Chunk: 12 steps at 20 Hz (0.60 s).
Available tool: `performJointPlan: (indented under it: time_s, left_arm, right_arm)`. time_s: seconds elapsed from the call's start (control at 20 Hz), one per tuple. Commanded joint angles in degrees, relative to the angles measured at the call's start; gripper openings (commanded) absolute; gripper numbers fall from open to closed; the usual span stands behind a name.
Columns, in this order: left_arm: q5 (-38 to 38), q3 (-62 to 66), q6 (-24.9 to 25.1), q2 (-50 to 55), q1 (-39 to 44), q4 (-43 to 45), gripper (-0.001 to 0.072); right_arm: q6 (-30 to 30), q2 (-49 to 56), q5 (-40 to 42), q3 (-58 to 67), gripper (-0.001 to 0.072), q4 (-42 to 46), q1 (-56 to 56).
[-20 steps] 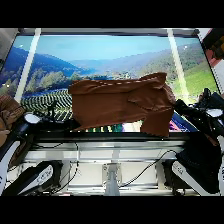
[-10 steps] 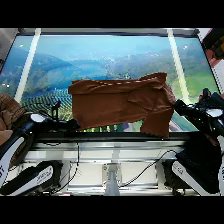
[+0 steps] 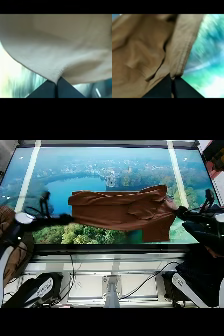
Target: Fold the clothes and pants, and hang the long-sleeved shirts on hangers.
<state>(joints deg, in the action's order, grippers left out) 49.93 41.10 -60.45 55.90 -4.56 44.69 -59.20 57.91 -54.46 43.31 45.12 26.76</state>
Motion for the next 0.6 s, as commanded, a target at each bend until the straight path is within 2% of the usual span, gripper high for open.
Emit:
performJointPlan:
  time_s: [0.0, 0.3, 0.4, 0.55]
  left_arm:
    - [-5.5, 11.1, 0.0, -7.5, 0.0, -0.2, 0.0025]
    - [-25.7, 17.6, 0.0, -24.5, 0.0, -0.2, 0.0025]
    - [-29.4, 17.6, 0.0, -30.4, 0.0, -0.2, 0.0025]
    - [-29.8, 17.6, 0.0, -36.9, 0.0, -0.2, 0.0025]
  right_arm:
    - [5.0, -4.4, -8.4, 7.2, 0.0013, -3.7, 0.0]
    - [4.8, -18.6, -11.3, 22.0, 0.0014, -11.8, 0.0]
    - [4.3, -23.0, -10.9, 27.4, 0.0014, -12.4, 0.0]
    - [2.0, -28.7, -10.5, 33.7, 0.0014, -11.0, 0.0]
